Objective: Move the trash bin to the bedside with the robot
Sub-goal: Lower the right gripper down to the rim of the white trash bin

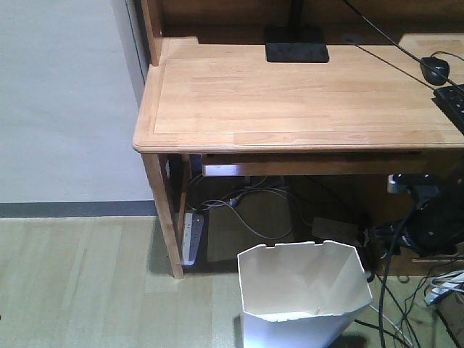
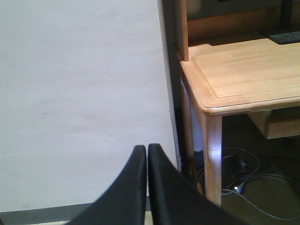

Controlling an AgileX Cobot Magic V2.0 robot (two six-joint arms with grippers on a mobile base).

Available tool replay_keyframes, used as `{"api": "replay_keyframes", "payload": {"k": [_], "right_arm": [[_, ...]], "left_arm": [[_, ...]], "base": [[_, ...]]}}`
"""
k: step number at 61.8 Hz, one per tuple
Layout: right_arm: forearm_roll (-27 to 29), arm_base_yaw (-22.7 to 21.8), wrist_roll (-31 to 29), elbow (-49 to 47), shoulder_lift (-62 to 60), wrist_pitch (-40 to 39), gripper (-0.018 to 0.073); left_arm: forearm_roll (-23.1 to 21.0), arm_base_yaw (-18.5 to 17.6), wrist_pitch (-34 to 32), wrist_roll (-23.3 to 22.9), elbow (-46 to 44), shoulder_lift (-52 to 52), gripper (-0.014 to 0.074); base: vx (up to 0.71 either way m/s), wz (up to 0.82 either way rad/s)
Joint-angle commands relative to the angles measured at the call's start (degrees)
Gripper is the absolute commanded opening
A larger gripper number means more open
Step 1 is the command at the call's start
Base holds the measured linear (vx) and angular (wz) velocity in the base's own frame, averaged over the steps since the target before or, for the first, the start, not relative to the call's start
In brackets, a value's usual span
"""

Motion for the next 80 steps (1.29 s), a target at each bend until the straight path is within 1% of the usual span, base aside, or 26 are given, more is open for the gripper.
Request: {"api": "replay_keyframes", "payload": {"k": [1,6,16,26,35,51,80], "right_arm": [[0.35,-0.15,-1.93,-1.75,2.8,-5.97,0.0517],[0.0,-0.31,-2.69,-4.02,7.45,-6.59,0.0517],[0.2,-0.28,-4.53,-11.65,17.45,-3.41,0.0517],[0.2,-0.28,-5.02,-18.03,24.19,-3.81,0.0517],[0.14,-0.28,-6.66,-23.39,30.54,-3.34,0.0517],[0.2,-0.28,-7.21,-32.94,39.9,-0.6,0.0517],[0.39,-0.28,-7.21,-44.98,52.25,1.11,0.0506]], "left_arm": [[-0.24,-0.34,-4.23,-0.46,1.6,-0.54,-0.0006],[-0.24,-0.34,-4.23,-0.46,1.6,-0.54,-0.0006],[-0.24,-0.34,-4.23,-0.46,1.6,-0.54,-0.0006],[-0.24,-0.34,-4.23,-0.46,1.6,-0.54,-0.0006],[-0.24,-0.34,-4.23,-0.46,1.6,-0.54,-0.0006],[-0.24,-0.34,-4.23,-0.46,1.6,-0.54,-0.0006],[-0.24,-0.34,-4.23,-0.46,1.6,-0.54,-0.0006]], "base": [[0.0,0.0],[0.0,0.0],[0.0,0.0],[0.0,0.0],[0.0,0.0],[0.0,0.0],[0.0,0.0]]}}
